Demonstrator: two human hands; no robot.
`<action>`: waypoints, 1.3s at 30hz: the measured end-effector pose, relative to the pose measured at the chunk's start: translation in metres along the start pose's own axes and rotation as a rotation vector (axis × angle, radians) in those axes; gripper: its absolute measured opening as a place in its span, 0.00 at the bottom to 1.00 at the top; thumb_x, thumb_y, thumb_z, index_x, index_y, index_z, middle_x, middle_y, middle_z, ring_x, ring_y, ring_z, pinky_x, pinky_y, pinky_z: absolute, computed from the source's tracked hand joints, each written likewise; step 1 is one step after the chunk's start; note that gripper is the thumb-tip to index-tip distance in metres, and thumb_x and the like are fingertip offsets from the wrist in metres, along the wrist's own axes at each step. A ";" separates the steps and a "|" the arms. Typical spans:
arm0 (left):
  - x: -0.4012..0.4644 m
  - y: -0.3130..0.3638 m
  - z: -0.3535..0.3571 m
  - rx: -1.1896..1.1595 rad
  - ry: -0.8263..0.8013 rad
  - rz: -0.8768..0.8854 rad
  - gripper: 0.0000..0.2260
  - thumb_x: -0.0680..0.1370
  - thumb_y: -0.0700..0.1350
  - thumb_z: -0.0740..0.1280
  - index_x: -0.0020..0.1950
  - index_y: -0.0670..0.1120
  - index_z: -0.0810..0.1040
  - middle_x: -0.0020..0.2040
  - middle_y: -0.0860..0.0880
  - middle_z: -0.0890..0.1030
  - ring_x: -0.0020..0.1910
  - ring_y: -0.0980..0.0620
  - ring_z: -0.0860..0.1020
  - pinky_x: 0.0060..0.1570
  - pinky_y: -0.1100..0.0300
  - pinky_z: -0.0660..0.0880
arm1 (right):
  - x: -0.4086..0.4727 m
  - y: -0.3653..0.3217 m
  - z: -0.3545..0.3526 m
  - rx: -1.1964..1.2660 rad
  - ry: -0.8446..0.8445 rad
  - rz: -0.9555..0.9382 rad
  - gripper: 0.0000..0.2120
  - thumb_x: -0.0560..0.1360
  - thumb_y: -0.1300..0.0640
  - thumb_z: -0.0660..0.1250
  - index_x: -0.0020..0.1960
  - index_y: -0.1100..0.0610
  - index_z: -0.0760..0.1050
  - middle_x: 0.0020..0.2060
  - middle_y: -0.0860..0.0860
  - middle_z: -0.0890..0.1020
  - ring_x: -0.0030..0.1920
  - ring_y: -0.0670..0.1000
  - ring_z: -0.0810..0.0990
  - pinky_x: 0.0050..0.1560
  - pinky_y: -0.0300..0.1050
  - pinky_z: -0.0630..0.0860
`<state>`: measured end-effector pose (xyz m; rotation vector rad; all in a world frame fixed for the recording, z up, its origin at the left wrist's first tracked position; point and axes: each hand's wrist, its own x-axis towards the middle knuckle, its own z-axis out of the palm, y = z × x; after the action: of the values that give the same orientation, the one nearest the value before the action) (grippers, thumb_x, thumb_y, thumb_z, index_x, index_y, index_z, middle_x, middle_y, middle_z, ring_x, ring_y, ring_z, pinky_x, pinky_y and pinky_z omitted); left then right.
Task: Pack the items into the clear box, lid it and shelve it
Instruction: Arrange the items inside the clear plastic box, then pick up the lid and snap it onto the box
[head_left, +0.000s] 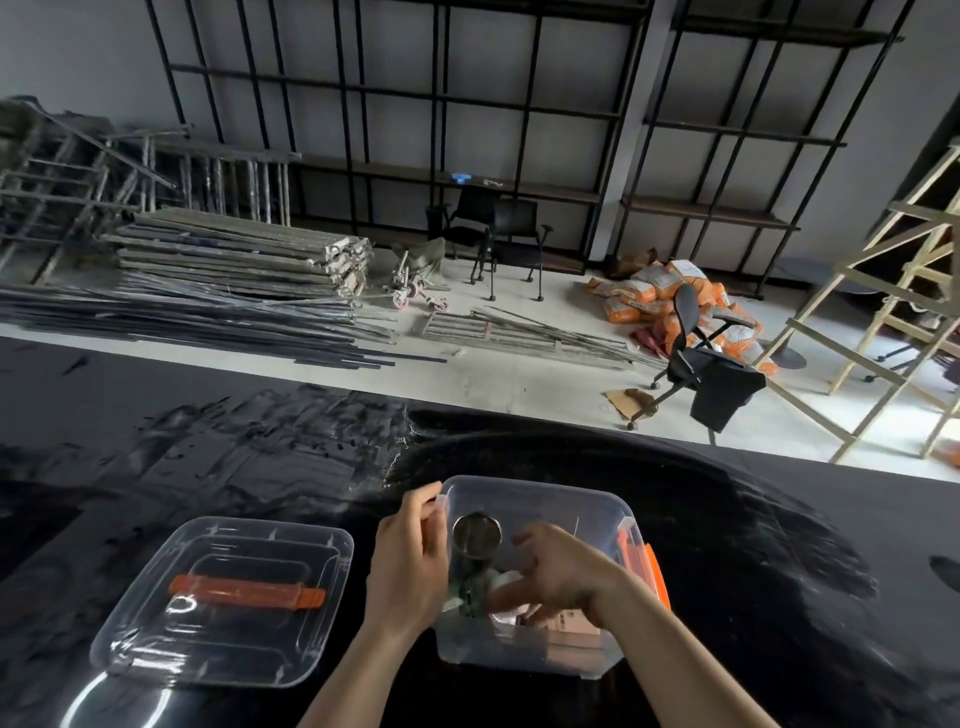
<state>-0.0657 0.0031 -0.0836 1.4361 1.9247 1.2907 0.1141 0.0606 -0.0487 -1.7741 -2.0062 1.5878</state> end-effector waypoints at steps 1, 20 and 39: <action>0.000 0.000 0.000 -0.006 0.005 0.005 0.13 0.83 0.54 0.58 0.66 0.54 0.75 0.51 0.55 0.85 0.54 0.52 0.82 0.51 0.51 0.80 | -0.001 0.000 0.001 0.062 0.015 0.010 0.46 0.61 0.58 0.85 0.73 0.61 0.67 0.58 0.59 0.81 0.44 0.57 0.88 0.41 0.49 0.86; 0.003 -0.003 0.002 -0.089 -0.024 -0.033 0.14 0.83 0.56 0.59 0.67 0.56 0.74 0.51 0.59 0.83 0.57 0.50 0.80 0.55 0.49 0.79 | 0.012 -0.024 0.011 0.684 -0.021 0.296 0.32 0.76 0.33 0.63 0.62 0.61 0.77 0.59 0.62 0.82 0.59 0.67 0.80 0.64 0.70 0.75; 0.029 -0.060 -0.146 0.262 0.264 -0.244 0.18 0.80 0.48 0.63 0.70 0.46 0.74 0.64 0.46 0.81 0.63 0.46 0.78 0.60 0.52 0.74 | -0.013 -0.146 0.105 0.034 0.321 -0.373 0.12 0.76 0.42 0.66 0.47 0.47 0.84 0.41 0.44 0.86 0.51 0.50 0.85 0.61 0.53 0.79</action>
<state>-0.2200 -0.0352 -0.0583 1.1391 2.4341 1.1963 -0.0487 0.0083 0.0065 -1.4225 -1.9889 1.1402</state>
